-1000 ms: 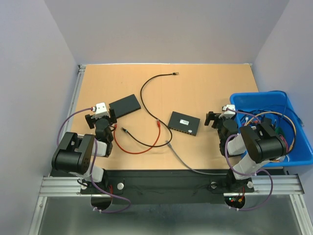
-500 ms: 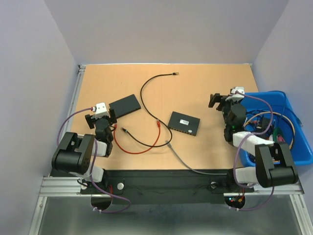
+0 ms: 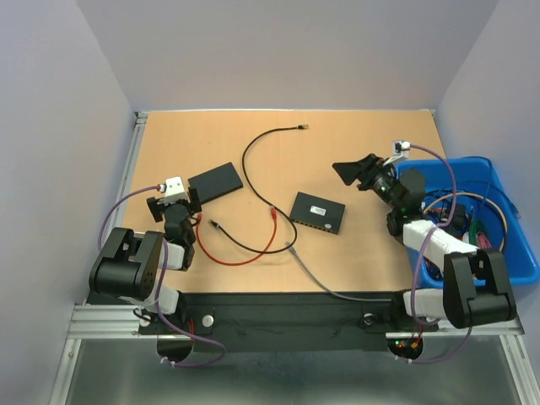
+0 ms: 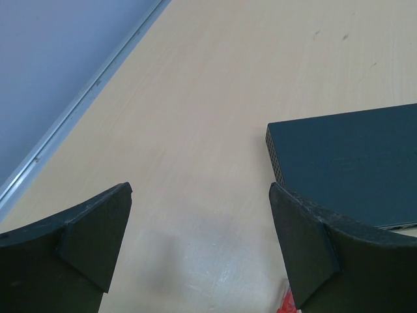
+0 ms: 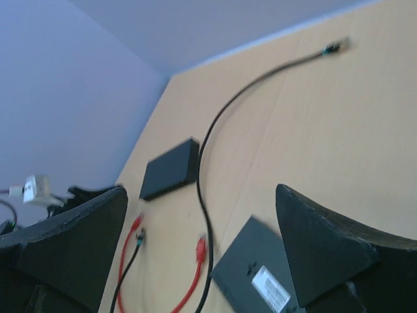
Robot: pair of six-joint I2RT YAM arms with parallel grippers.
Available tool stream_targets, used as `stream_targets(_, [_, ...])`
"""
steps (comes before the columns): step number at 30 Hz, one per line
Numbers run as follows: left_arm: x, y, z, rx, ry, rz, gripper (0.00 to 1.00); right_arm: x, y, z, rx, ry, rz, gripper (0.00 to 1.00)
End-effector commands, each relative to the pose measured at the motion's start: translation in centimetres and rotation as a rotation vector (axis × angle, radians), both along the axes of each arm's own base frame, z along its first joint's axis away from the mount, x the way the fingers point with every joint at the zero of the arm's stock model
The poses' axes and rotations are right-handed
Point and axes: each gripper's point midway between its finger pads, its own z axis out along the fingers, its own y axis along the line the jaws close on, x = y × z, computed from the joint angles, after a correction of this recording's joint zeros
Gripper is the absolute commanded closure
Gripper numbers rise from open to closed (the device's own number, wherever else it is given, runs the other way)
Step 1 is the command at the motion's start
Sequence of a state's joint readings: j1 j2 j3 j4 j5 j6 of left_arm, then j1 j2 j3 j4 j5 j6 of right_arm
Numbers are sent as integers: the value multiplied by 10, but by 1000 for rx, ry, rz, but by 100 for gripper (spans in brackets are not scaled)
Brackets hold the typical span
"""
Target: Insert the plug into the switch port
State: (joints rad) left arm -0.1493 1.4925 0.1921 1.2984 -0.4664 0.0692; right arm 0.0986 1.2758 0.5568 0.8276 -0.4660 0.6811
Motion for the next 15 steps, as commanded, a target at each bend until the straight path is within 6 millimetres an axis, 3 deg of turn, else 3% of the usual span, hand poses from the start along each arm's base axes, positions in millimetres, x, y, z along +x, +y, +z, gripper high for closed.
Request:
stream_targets(1, [14,0,90,-54,-367,8,1,-26,35,-16,59,115,118,0])
stream_targets(2, [14,0,89,-54,-366,10,1,-32,38,-26,-12,135,105,0])
stream_targets(3, [14,0,90,-54,-369,8,1,-42,57,-32,-61,147,136,0])
stream_targets(4, [14,0,90,-54,-369,8,1,-36,61,-26,-100,133,98,0])
stream_targets(5, [14,0,89,-54,-366,10,1,-46,77,-42,-183,170,133,0])
stream_targets(6, [14,-1,90,-54,-369,7,1,-41,80,-36,-206,164,107,0])
stream_targets(9, [14,0,90,-54,-369,8,1,-43,88,-56,-286,245,108,0])
stream_targets(15, [14,0,90,-54,-367,8,1,-30,84,-73,-392,313,38,0])
